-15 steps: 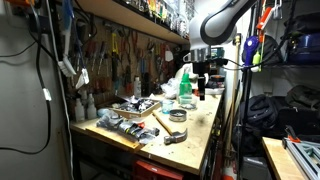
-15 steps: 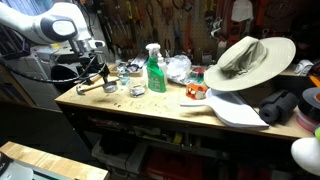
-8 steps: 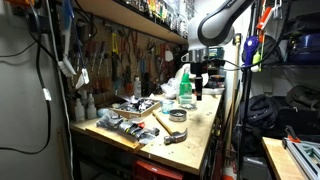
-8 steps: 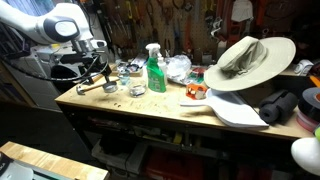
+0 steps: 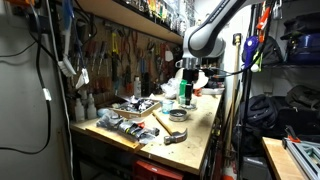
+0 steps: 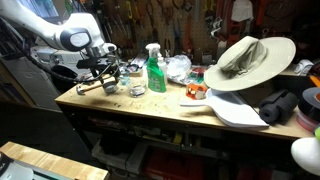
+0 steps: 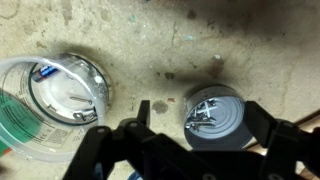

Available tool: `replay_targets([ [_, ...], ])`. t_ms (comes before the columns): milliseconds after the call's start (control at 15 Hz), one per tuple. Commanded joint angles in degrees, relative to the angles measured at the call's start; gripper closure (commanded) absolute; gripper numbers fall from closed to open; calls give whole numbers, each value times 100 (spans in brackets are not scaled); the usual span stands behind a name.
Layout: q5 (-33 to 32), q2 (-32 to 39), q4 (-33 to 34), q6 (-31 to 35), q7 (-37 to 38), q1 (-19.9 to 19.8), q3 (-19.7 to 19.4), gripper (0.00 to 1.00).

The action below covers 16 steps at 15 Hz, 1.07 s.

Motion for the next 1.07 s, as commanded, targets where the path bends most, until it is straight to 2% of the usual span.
replay_targets([
  [0,616,412,283,131,-465,-140,109,25],
  [67,698,502,354,117,-496,-173,141,37],
  [133,784,568,417,109,-544,-204,170,43],
  [333,956,771,605,101,-578,-292,256,50],
  [667,952,1039,850,61,-548,-415,389,54],
  [733,930,1081,880,75,-528,-432,413,61],
  [800,902,1118,910,86,-497,-447,435,60],
  [1000,877,1203,990,91,-478,-491,499,71],
])
